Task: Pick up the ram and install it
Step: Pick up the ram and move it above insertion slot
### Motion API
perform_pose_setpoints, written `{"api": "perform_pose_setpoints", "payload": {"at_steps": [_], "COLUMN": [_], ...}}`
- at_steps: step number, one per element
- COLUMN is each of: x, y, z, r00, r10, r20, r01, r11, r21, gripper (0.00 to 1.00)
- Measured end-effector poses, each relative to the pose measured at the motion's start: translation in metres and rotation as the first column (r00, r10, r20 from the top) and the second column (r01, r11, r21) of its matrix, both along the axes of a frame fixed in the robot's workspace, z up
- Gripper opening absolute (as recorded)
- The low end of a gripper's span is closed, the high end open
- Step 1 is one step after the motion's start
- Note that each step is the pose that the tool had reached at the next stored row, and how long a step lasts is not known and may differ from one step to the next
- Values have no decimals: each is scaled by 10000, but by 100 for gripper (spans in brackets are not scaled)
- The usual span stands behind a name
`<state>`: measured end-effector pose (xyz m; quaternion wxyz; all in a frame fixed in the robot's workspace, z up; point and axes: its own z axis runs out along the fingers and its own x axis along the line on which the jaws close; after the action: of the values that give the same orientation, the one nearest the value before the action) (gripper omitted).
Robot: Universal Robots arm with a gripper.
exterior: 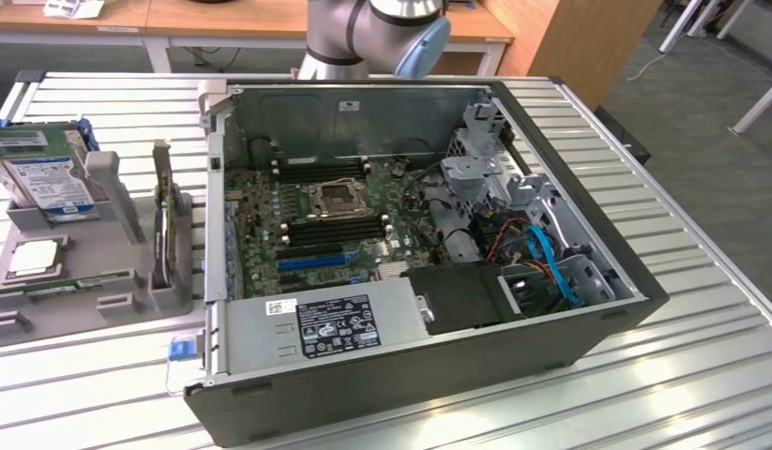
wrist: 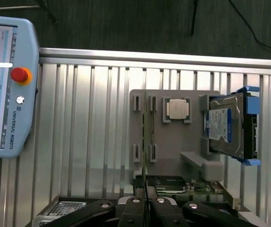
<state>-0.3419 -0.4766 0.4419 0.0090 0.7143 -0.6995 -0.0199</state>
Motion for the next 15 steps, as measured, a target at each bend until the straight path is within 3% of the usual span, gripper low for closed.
{"api": "perform_pose_setpoints", "payload": {"at_steps": [15], "x": [406], "y": [0], "z": [0], "r00": [9999], "r10": [127], "r20": [-2], "r01": [-127], "r11": [9999], "r21": [0], "gripper": [11]}}
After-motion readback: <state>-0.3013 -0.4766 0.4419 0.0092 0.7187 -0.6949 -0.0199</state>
